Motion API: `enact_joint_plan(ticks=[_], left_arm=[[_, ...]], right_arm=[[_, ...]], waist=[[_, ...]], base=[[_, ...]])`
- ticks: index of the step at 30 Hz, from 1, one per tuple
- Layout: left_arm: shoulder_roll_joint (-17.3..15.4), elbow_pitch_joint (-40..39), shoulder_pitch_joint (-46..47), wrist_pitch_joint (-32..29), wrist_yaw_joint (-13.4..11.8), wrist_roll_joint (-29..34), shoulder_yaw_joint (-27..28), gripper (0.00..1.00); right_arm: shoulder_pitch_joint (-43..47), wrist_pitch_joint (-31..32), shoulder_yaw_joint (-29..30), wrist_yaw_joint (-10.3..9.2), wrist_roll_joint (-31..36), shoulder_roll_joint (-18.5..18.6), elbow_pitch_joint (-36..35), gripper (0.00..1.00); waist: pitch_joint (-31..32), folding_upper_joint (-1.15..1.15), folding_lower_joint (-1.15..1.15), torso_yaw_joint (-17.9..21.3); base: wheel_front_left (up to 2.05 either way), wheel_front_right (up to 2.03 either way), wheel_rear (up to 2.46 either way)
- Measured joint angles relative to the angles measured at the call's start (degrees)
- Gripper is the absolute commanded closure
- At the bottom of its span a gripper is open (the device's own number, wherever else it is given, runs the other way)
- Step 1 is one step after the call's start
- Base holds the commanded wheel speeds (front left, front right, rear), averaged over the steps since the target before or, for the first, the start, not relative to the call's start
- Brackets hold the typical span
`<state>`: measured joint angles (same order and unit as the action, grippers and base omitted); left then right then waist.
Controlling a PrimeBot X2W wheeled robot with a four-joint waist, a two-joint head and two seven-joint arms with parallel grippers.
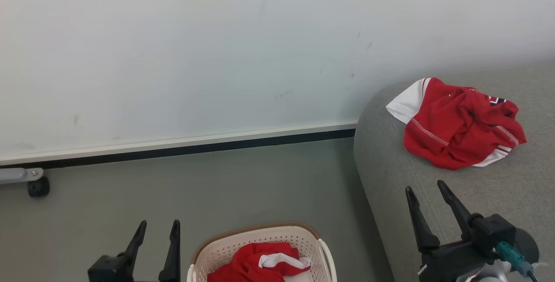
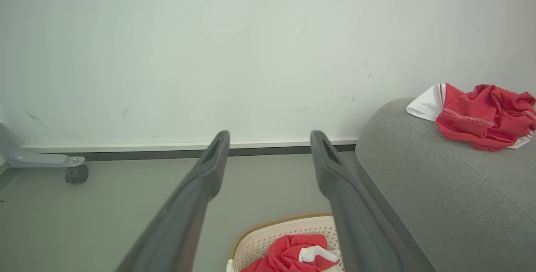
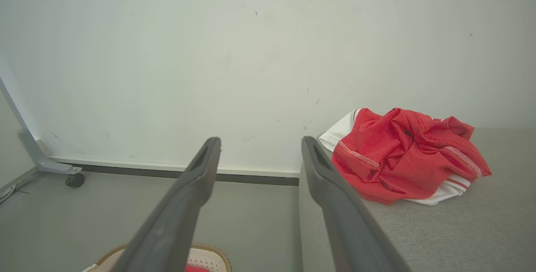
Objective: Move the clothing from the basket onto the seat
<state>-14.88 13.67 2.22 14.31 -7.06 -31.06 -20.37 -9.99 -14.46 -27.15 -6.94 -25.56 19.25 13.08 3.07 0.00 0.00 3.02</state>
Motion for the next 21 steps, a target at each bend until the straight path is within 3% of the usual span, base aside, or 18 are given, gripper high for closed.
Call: enact_joint_plan(ticks=[21], left_arm=[[1.13, -2.69, -2.93, 0.00, -0.05, 3.03, 2.75, 0.00]], right_arm=[[7.50, -0.07, 8.25, -0.20, 4.43, -0.92, -7.62, 0.00]], waist=[[-0.09, 0.00, 0.00, 1.14]], base=[[0.00, 0.00, 0.00]])
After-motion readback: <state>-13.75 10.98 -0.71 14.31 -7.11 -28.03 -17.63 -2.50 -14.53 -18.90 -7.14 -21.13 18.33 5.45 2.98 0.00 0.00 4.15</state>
